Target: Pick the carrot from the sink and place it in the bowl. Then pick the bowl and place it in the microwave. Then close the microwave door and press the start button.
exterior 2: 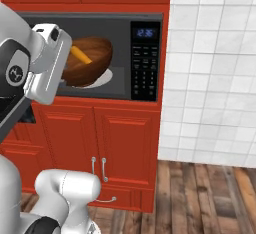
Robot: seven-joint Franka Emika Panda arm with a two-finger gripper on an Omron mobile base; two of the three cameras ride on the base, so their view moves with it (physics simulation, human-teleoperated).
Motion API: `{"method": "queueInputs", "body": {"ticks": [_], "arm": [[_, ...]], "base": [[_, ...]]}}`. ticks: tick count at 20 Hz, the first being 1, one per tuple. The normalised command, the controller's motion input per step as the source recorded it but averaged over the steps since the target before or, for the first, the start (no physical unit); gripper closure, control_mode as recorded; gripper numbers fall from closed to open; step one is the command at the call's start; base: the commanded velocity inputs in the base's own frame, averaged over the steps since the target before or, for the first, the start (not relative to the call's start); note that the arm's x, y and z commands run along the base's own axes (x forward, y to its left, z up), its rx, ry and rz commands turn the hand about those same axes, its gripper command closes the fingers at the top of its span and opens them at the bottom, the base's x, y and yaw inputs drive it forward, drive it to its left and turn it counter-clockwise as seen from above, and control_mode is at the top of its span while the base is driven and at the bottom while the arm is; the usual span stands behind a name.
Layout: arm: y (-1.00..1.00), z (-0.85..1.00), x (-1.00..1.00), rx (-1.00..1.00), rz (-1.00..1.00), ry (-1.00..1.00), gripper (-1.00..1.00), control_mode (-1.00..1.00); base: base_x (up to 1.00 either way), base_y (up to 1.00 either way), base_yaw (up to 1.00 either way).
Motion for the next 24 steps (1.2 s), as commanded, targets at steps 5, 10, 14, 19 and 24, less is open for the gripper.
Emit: {"method": "queueInputs", "body": {"ticks": [5,10,14,19,24], "arm": [[0.19,-0.46,-0.28,0.01,0.08,0.00,1.00,-1.00],[0.37,-0.76,-0.03,0.00,0.17,0.00,1.00,-1.00],[0.40,-0.62,0.44,0.00,0.21,0.02,1.00,-1.00],[0.42,-0.15,1.00,0.00,0.09,0.10,1.00,-1.00],[0.46,-0.07,1.00,0.00,0.01,0.12,1.00,-1.00]], "base": [[0.00,0.00,0.00],[0.00,0.00,0.00],[0.00,0.00,0.00],[0.00,0.00,0.00],[0.00,0.00,0.00]]}}
